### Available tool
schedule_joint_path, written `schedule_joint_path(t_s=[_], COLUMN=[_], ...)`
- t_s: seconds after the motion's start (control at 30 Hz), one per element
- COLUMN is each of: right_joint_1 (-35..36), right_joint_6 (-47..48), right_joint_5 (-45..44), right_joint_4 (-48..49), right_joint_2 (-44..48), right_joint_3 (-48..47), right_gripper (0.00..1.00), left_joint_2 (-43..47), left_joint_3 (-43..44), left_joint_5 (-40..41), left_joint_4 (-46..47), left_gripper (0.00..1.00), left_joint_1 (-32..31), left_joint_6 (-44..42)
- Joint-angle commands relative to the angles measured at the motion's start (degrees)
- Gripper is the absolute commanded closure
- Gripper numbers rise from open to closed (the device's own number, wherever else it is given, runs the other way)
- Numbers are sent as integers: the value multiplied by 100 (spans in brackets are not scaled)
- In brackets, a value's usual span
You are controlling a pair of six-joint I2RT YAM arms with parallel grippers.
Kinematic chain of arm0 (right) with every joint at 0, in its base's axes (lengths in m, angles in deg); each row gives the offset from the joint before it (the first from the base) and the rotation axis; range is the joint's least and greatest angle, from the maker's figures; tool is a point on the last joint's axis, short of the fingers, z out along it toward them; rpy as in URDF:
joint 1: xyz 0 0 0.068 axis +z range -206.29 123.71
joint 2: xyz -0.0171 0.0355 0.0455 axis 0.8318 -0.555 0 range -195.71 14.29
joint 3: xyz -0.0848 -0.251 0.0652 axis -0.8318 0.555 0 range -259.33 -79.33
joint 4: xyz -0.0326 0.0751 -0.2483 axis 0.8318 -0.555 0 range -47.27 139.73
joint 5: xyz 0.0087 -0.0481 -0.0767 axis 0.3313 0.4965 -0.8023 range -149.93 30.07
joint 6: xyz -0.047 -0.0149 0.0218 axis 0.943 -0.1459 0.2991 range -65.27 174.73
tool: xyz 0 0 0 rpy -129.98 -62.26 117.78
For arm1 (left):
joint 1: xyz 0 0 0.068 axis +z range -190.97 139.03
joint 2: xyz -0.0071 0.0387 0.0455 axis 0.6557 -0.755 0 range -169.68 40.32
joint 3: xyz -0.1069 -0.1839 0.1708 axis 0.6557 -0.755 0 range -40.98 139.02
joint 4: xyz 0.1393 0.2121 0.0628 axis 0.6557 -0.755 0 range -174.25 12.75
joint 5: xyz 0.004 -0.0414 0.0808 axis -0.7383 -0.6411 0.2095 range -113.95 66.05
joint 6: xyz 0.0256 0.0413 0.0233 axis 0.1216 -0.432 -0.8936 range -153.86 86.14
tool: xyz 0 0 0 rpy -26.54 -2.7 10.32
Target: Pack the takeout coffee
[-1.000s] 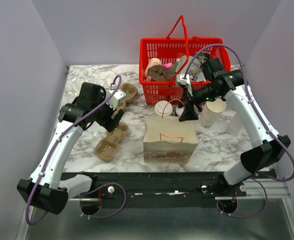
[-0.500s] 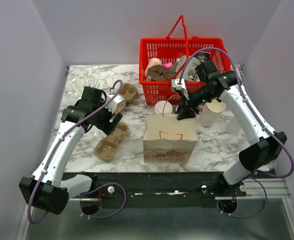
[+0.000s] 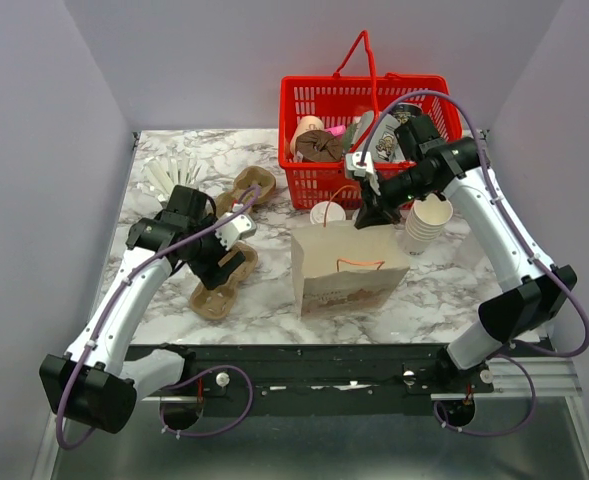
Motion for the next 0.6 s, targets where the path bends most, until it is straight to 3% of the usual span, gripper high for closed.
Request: schedule_joint_path(t_s=[0.0, 0.37, 0.57], right_joint_1=[33, 24, 33], right_joint_6=[-162, -874, -988], right_joint_5=[-368, -765, -958], right_joint_4=[-978, -345, -248], right_joint_2=[137, 743, 708], right_joint_3=[-134, 771, 745], right_gripper=[99, 99, 99], left_joint_2=[36, -667, -992], left_joint_3=[-71, -581, -476], left_joint_5=[-7, 689, 769], left_joint_4=[-390, 277, 498], left_gripper=[13, 17, 19], left_joint_1=[34, 43, 26], left_joint_6=[-385, 1276, 1392])
